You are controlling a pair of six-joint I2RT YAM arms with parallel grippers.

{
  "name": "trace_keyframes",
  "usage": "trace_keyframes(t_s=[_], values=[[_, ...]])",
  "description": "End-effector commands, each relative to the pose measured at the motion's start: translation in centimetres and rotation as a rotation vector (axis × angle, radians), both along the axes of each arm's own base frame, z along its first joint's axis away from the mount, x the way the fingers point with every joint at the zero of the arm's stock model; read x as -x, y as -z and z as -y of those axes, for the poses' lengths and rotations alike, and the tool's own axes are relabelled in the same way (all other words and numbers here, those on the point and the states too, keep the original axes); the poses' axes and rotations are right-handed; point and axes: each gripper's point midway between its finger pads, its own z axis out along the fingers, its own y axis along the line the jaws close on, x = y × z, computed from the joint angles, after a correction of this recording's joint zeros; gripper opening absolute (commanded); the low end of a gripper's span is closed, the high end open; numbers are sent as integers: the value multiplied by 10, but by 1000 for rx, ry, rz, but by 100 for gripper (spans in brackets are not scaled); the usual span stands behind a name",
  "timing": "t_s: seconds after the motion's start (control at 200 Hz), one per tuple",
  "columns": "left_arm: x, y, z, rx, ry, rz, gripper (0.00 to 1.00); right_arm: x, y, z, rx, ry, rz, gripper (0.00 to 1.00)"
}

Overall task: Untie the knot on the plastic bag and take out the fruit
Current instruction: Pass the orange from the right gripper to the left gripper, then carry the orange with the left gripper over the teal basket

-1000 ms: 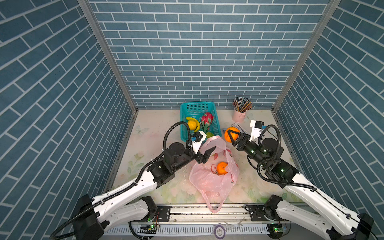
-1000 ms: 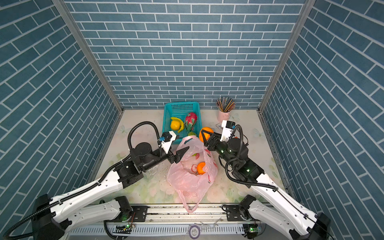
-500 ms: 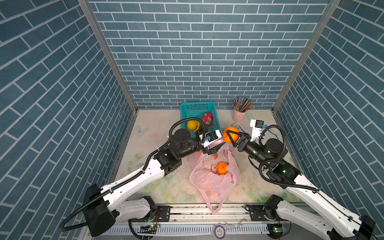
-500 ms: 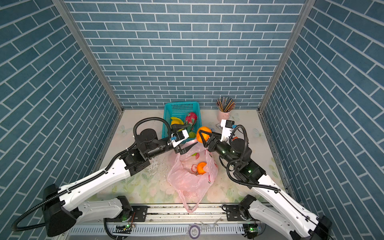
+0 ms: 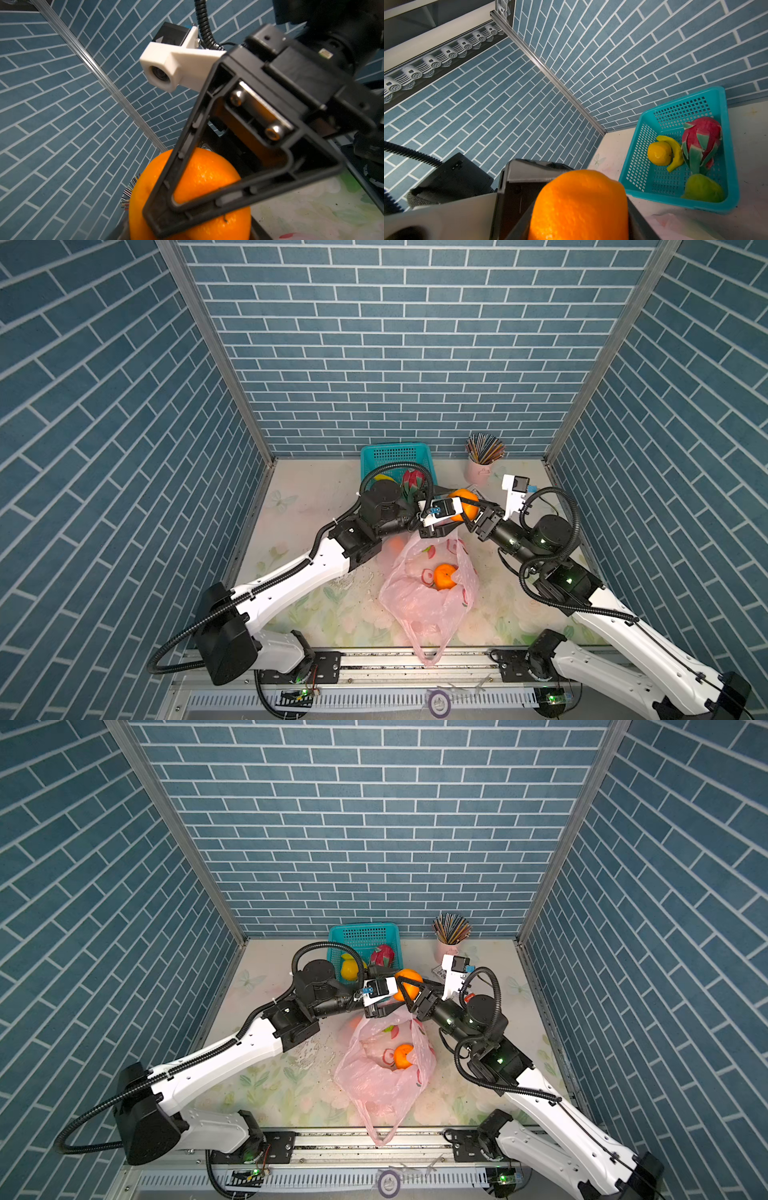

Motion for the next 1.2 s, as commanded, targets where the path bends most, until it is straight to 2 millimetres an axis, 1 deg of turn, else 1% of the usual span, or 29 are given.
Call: trace_keyframes(t_s=[0.0,0.1,0.17,0.24,0.33,0.445,0.55,0.64,0.775,0.875,1.005,1.14,1.195], values=[[-3,-10,1,11,2,27,61,11,-21,-4,-27,-49,49,56],[-5,-10,0,11,-11,24,61,10,-22,-3,-24,-46,55,57],[-10,-12,-2,20,-46,22,61,11,-25,-2,-23,-42,66,66],[-22,-15,-8,44,-116,-8,59,11,-27,2,-23,-26,83,76],[-37,-24,-16,91,-184,-83,57,12,-32,10,-36,9,106,82],[-55,-36,-30,165,-252,-182,49,15,-35,22,-55,51,131,84],[-70,-43,-44,215,-315,-244,47,18,-36,30,-70,73,144,85],[-90,-46,-61,250,-411,-311,47,19,-36,34,-76,85,148,85],[-120,-41,-88,285,-544,-426,47,19,-29,36,-73,93,133,85],[-134,-36,-103,294,-611,-455,47,17,-24,35,-64,96,122,85],[-148,-25,-116,266,-692,-465,47,13,-18,31,-56,94,102,85],[-167,-6,-125,215,-776,-517,47,11,-15,27,-50,82,86,85],[-176,5,-127,184,-809,-543,47,10,-13,25,-48,81,78,85]])
